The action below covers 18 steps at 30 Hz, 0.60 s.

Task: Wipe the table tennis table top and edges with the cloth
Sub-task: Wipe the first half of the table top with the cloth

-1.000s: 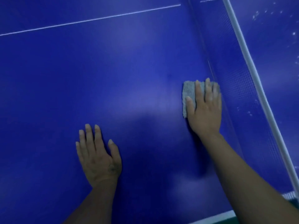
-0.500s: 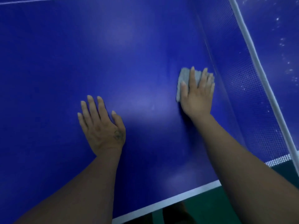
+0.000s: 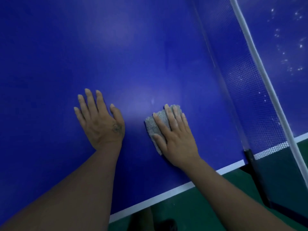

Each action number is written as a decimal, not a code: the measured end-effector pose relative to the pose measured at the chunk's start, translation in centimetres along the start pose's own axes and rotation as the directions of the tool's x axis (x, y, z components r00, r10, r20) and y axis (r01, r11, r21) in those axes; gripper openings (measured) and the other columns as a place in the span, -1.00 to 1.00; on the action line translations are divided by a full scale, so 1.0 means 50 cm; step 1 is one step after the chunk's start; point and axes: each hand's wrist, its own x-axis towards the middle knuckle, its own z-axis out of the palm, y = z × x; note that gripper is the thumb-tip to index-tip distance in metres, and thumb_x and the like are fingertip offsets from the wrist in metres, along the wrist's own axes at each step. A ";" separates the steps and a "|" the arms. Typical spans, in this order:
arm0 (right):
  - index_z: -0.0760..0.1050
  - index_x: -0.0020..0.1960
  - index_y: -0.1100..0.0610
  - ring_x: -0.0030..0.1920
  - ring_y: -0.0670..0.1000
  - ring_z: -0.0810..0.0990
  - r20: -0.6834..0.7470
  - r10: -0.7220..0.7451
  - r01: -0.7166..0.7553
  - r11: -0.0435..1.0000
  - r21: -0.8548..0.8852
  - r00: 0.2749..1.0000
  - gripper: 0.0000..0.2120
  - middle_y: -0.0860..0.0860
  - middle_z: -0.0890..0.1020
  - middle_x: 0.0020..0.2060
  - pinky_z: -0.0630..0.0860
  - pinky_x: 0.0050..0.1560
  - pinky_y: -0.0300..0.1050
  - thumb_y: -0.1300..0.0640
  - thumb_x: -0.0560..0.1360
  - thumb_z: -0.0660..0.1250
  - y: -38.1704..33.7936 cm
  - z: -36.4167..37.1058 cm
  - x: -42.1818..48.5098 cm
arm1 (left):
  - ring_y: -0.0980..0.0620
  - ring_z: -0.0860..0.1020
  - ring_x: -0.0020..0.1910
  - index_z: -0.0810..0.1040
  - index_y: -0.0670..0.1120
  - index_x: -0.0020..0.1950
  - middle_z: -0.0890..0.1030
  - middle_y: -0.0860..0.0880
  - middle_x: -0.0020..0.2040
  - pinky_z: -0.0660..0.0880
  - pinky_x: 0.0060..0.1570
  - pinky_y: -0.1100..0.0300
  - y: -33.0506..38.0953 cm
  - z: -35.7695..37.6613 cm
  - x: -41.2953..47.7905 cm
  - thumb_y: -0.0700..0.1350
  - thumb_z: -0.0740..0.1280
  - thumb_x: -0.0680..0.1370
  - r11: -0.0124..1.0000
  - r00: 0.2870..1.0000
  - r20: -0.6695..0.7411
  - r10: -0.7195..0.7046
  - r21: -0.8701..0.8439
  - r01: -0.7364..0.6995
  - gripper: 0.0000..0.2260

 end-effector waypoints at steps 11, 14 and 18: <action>-0.01 0.74 -0.10 0.73 0.23 -0.09 0.082 0.243 -0.245 0.969 0.020 0.967 -0.40 0.11 -0.04 0.74 -0.11 0.70 0.23 -0.23 0.76 -0.01 0.255 -0.104 0.381 | -0.13 0.06 0.75 0.28 -0.09 0.70 0.19 -0.11 0.74 -0.05 0.71 -0.25 -0.007 0.014 -0.003 0.14 0.09 0.74 0.999 0.998 -0.043 0.045 0.030 -0.044 -0.43; 0.00 0.75 -0.10 0.73 0.22 -0.08 0.039 0.319 -0.321 0.946 0.045 0.947 -0.39 0.12 -0.02 0.74 -0.11 0.71 0.19 -0.24 0.75 -0.03 0.254 -0.100 0.343 | -0.13 0.07 0.75 0.30 -0.10 0.70 0.20 -0.12 0.74 -0.07 0.71 -0.23 -0.010 0.011 -0.003 0.13 0.11 0.74 0.999 0.997 -0.055 0.046 0.014 -0.045 -0.43; 0.02 0.75 -0.07 0.73 0.22 -0.08 0.002 0.376 -0.375 0.926 0.043 0.927 -0.39 0.14 -0.01 0.74 -0.14 0.72 0.16 -0.23 0.75 -0.02 0.234 -0.081 0.185 | -0.11 0.07 0.75 0.32 -0.11 0.69 0.21 -0.10 0.74 -0.09 0.72 -0.21 -0.011 0.003 -0.004 0.15 0.10 0.74 0.998 0.998 -0.026 0.056 -0.022 -0.056 -0.43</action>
